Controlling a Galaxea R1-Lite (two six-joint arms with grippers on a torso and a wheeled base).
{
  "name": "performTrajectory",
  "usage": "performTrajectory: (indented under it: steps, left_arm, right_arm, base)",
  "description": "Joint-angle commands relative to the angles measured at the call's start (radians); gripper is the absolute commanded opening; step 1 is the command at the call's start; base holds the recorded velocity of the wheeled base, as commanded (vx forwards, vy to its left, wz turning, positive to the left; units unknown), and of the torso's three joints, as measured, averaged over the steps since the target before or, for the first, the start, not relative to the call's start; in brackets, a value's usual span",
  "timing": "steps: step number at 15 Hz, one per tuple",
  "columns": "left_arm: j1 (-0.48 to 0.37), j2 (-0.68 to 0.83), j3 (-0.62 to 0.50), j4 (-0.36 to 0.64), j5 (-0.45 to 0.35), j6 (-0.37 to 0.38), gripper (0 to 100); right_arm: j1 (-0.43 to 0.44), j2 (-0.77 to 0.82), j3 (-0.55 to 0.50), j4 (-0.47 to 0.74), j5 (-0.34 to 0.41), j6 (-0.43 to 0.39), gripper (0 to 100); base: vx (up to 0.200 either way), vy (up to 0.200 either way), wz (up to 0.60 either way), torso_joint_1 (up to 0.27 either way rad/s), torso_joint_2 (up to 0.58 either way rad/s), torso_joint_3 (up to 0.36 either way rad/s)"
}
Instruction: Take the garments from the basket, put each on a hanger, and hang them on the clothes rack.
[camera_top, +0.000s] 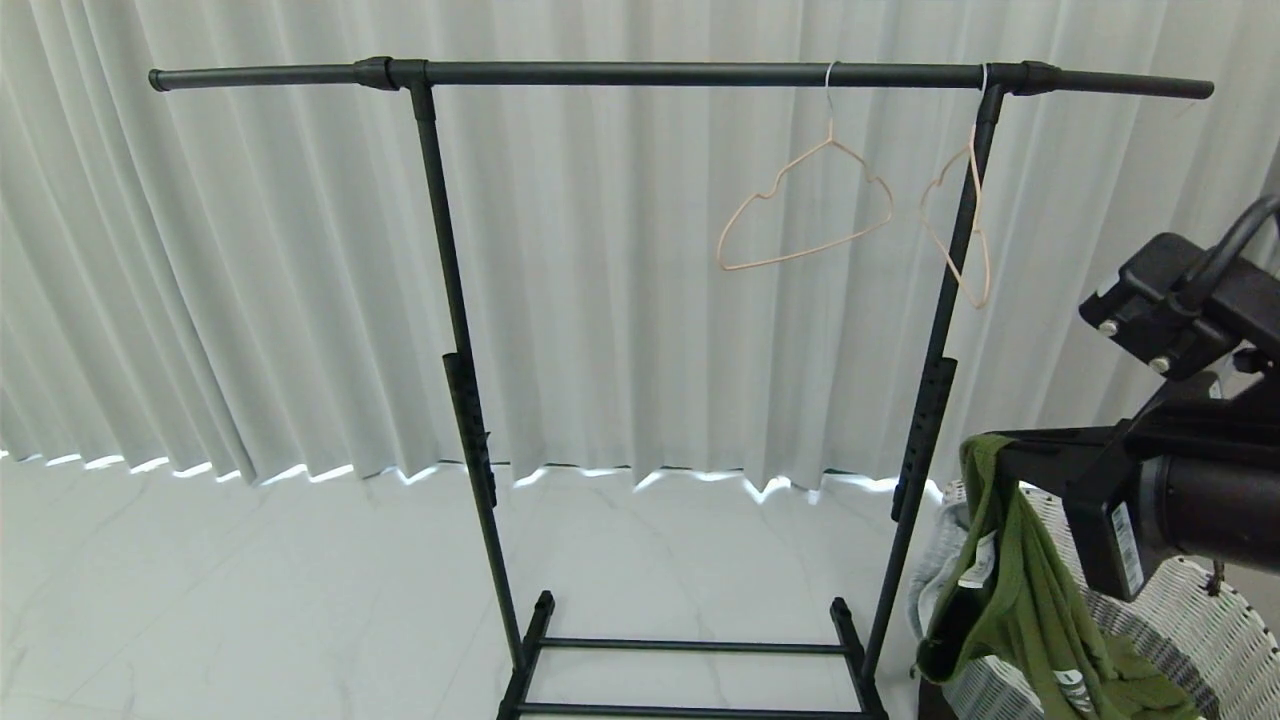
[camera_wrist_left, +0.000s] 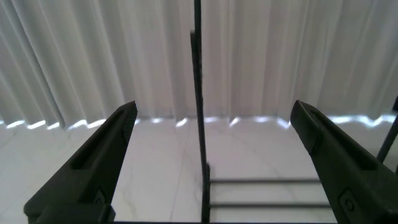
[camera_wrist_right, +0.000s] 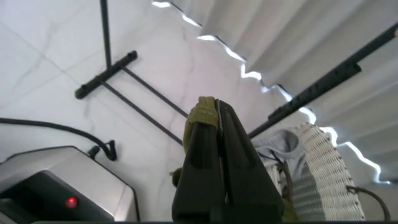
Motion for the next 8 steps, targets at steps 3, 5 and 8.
performTrajectory:
  steps: [3, 5, 8]
  left_arm:
    - [-0.082, 0.741, -0.606, -0.113, -0.014, -0.078, 100]
    - [-0.260, 0.963, -0.753, -0.116, -0.010, -0.081, 100]
    - [-0.525, 1.269, -0.832, -0.124, 0.021, -0.089, 100]
  right_arm:
    - [0.006, 0.010, -0.031, -0.028, 0.010, 0.028, 0]
    - [0.003, 0.009, -0.043, -0.043, 0.028, 0.068, 0]
    - [-0.008, 0.017, -0.057, -0.077, 0.073, 0.086, 0]
  base:
    - [0.000, 0.000, 0.00, 0.000, 0.00, 0.000]
    - [0.000, 0.000, 0.00, 0.000, 0.00, 0.000]
    - [0.000, 0.000, 0.00, 0.000, 0.00, 0.000]
